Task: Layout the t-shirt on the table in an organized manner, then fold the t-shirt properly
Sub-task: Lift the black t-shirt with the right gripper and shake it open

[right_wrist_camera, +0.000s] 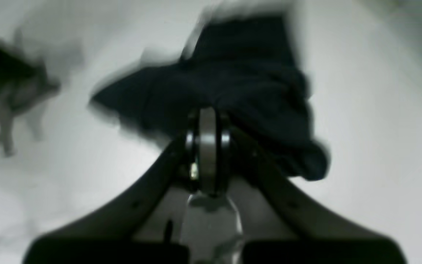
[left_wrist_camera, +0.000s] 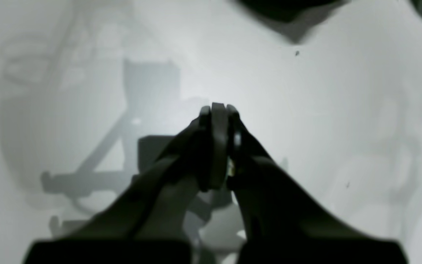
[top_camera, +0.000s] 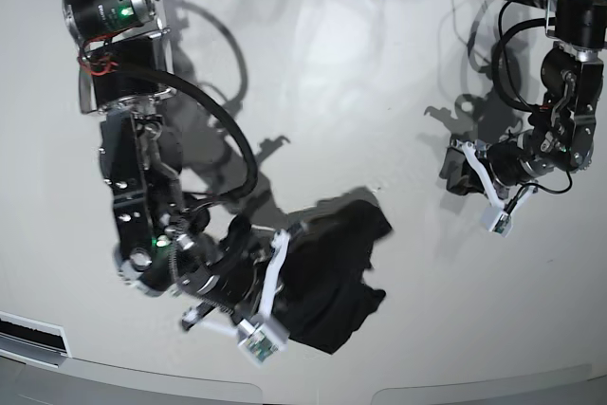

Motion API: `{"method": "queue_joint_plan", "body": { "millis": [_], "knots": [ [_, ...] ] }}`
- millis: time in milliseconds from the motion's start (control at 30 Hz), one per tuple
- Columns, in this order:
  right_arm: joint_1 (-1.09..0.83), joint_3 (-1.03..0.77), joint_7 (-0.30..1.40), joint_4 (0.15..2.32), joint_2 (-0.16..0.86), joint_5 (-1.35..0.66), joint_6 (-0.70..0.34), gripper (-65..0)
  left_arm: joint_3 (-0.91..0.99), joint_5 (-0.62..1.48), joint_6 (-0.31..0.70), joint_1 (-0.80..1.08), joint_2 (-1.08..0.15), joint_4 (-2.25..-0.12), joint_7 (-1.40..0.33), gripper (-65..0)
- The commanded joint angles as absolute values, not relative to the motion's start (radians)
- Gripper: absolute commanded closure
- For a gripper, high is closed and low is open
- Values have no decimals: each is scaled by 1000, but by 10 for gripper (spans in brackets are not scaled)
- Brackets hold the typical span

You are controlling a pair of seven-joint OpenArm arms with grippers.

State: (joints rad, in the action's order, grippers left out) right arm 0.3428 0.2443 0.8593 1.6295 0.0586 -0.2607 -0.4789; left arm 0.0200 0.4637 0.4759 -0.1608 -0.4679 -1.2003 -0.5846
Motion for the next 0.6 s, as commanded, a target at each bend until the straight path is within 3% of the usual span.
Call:
{"method": "queue_joint_plan", "body": {
  "millis": [0,233,300,400,467,567],
  "knots": [
    [347,241,855,1688,77,-270,-466,0,27,473,479,-181,-485,-1214,-578,0],
    [266,241,858,1904,136,-289,-471,0,27,487,480,-181,-485,-1214,-577,0],
    [244,241,857,1937,136,-358,-517,0,27,488,480,-181,-485,-1214,-577,0],
    [218,242,860,1955,136,-559,-676,0,27,488,480,-181,-484,-1214,-567,0],
    [208,255,906,1948,136,-657,-698,0,27,488,480,-181,-484,-1214,-561,0],
    [216,297,988,1913,136,-564,-698,0,27,487,480,-181,-485,-1214,-561,0]
  ]
}}
